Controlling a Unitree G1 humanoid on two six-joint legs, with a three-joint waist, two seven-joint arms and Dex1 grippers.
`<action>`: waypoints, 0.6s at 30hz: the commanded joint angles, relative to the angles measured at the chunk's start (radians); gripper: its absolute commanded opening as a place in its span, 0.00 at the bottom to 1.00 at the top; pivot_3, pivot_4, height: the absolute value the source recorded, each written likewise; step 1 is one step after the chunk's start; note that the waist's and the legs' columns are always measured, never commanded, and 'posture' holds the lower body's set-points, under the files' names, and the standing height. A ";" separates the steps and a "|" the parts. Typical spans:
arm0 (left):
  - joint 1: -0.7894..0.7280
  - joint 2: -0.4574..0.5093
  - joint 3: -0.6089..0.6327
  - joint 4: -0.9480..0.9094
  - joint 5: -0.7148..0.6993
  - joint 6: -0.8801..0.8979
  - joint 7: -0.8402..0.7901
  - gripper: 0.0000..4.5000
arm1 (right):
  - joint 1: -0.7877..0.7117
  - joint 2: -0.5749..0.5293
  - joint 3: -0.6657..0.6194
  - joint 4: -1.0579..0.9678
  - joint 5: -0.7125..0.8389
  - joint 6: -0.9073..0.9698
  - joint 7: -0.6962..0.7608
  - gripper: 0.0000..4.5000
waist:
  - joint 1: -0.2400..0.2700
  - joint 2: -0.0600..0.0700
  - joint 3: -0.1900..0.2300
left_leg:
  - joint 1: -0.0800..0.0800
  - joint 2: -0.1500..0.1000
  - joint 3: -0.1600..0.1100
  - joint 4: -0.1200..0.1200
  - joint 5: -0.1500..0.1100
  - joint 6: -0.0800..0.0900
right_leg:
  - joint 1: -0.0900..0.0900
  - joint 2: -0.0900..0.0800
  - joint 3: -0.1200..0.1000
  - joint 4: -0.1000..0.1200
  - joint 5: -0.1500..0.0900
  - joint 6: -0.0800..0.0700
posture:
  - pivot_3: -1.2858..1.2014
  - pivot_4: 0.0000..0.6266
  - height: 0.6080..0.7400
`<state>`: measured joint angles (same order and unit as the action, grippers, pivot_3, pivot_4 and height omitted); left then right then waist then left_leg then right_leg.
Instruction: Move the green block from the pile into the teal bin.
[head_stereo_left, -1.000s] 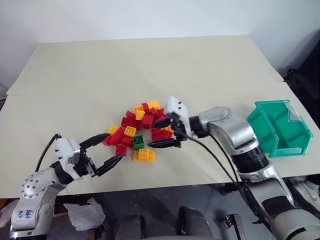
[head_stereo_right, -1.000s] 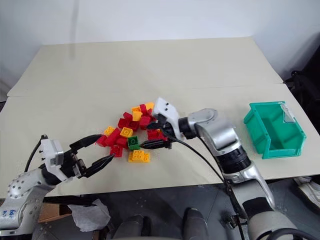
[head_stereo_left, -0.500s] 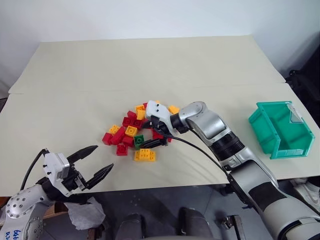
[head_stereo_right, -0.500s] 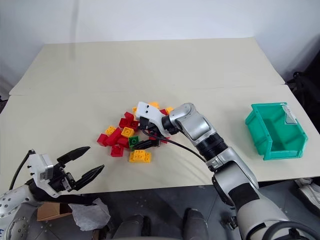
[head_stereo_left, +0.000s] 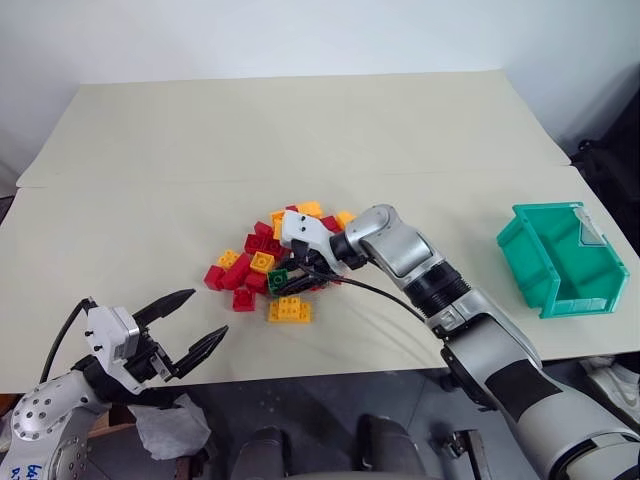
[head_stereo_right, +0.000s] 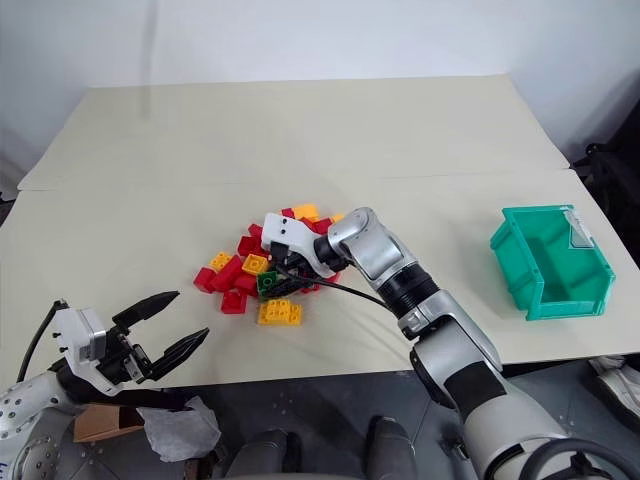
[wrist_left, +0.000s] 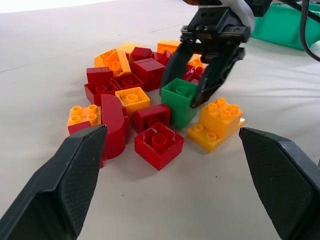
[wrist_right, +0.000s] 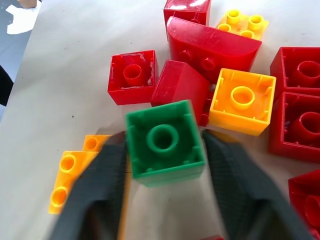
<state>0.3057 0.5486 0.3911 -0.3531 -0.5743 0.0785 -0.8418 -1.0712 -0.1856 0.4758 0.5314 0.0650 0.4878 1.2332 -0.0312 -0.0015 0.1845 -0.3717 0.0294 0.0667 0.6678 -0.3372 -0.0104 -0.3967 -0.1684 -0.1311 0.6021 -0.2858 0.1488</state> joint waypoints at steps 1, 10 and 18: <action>-0.011 0.008 -0.003 -0.047 -0.007 -0.014 -0.009 1.00 | -0.003 0.001 -0.044 -0.043 0.022 -0.028 0.008 0.33 | 0.000 0.000 0.000 | 0.000 0.000 0.000 0.000 0.000 0.000 | 0.000 0.000 0.000 0.000 0.000 0.000 | 0.52 0.24 1.00; -0.194 0.016 -0.158 -0.054 -0.009 0.038 -0.041 1.00 | 0.161 -0.206 -0.301 -0.384 0.220 -0.043 0.073 0.33 | 0.020 -0.001 0.000 | -0.001 0.000 -0.001 0.001 0.000 0.000 | 0.001 0.000 -0.001 0.000 0.000 0.000 | 0.52 0.24 1.00; -0.480 -0.008 -0.395 0.056 0.043 0.061 -0.164 1.00 | 0.430 -0.451 -0.811 -0.686 0.372 0.064 -0.199 0.33 | 0.033 0.000 0.000 | 0.000 0.000 0.001 0.001 0.000 0.000 | 0.001 0.001 0.000 -0.001 0.000 0.000 | 0.52 0.24 1.00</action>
<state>-0.1348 0.5576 0.0288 -0.3225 -0.5287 0.1334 -0.9761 -0.6955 -0.5679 -0.1886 -0.0663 0.4083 0.5362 1.0912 0.0022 -0.0018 0.1843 -0.3722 0.0290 0.0678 0.6684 -0.3376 -0.0103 -0.3958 -0.1679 -0.1314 0.6007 -0.2857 0.1488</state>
